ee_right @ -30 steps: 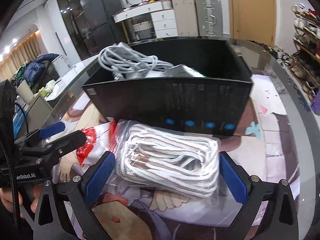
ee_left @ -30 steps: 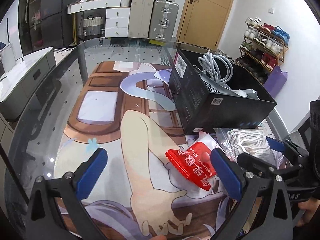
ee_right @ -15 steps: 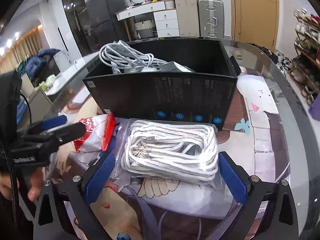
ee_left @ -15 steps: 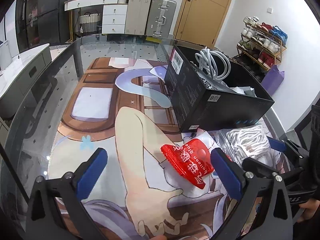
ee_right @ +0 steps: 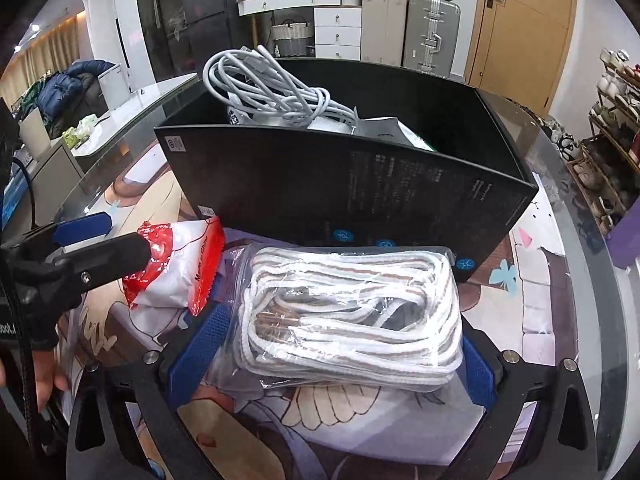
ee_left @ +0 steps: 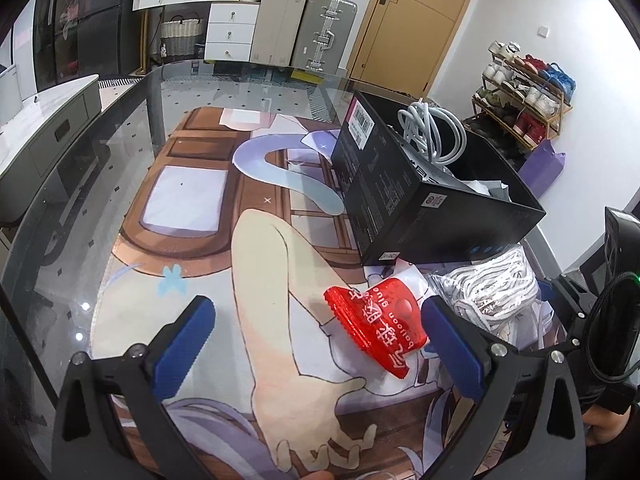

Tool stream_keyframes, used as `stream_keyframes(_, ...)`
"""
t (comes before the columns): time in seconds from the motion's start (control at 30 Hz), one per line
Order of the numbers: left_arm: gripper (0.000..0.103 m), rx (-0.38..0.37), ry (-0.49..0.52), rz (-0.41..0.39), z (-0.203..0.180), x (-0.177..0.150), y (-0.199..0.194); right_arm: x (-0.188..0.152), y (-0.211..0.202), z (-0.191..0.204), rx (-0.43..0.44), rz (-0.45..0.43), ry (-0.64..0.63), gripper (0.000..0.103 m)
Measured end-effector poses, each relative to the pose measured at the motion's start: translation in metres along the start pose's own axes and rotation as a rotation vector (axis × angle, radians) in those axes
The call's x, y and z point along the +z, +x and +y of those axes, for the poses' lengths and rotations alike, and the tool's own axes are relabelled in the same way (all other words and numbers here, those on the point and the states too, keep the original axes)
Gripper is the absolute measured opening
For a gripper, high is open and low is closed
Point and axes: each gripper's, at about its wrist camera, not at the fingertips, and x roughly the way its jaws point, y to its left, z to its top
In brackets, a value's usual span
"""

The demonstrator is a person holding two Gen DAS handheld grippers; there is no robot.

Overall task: Organize soft objects
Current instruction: 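Grasp the clear bag of white rope coil with the right gripper, then grasp the red-labelled balloon-glue bag with the left gripper while the right gripper holds the rope bag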

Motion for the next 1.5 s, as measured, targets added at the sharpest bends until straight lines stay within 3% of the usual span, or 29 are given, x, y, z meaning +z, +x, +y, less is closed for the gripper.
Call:
stream_keyframes(0.2,0.103,0.003,0.006,-0.004,-0.002,-0.001,-0.001,-0.001,-0.001,-0.004,0.016,0.003,-0.001,0.101)
stream_keyframes(0.6,0.103,0.031,0.018,0.01,-0.006,0.0,0.002,-0.031,-0.03,-0.022,0.043,-0.072,0.052,0.078)
stream_keyframes(0.8,0.103,0.038,0.065,0.011,-0.015,-0.003,0.002,-0.047,-0.044,-0.04,0.103,-0.122,0.099,0.078)
stream_keyframes(1.13,0.103,0.064,0.141,0.031,-0.041,-0.005,0.003,-0.056,-0.064,-0.062,0.122,-0.168,0.15,0.079)
stream_keyframes(1.33,0.103,0.017,0.121,0.054,-0.054,-0.003,0.007,-0.058,-0.072,-0.067,0.129,-0.188,0.17,0.079)
stream_keyframes(1.5,0.103,0.098,0.159,0.06,-0.065,-0.007,0.019,-0.06,-0.079,-0.071,0.135,-0.23,0.179,0.079)
